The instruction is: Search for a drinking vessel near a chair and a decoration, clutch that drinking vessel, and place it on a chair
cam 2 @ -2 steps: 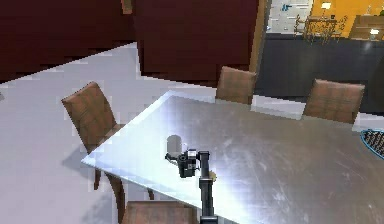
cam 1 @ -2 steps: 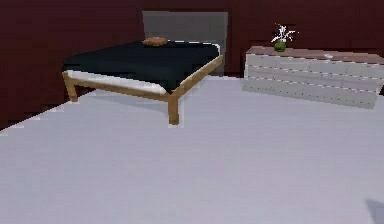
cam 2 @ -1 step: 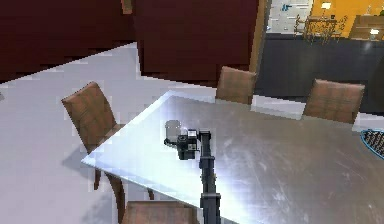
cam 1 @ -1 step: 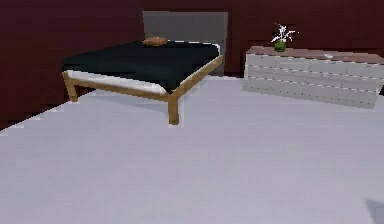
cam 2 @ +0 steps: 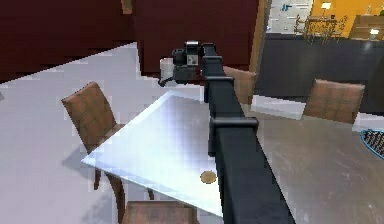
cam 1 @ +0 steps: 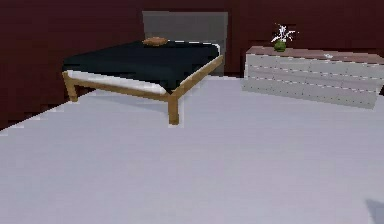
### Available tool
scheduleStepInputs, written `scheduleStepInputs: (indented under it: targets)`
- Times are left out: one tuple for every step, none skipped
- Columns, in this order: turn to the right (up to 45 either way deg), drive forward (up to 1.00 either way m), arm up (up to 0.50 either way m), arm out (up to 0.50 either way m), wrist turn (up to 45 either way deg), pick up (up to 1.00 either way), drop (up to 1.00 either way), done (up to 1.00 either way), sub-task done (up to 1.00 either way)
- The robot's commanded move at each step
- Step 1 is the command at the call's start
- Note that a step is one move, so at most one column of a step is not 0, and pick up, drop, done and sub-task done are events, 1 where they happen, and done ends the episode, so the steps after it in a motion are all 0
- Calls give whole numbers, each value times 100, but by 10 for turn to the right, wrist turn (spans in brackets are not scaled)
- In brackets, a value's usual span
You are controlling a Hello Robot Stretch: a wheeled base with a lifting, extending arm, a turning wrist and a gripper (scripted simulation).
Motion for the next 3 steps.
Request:
scheduleStepInputs:
  targets:
    - [0, 0, 0, 0, -450, 0, 0, 0, 0]
    - [0, 0, 0, 0, -450, 0, 0, 0, 0]
    - [0, 0, 0, 0, -270, 0, 0, 0, 0]
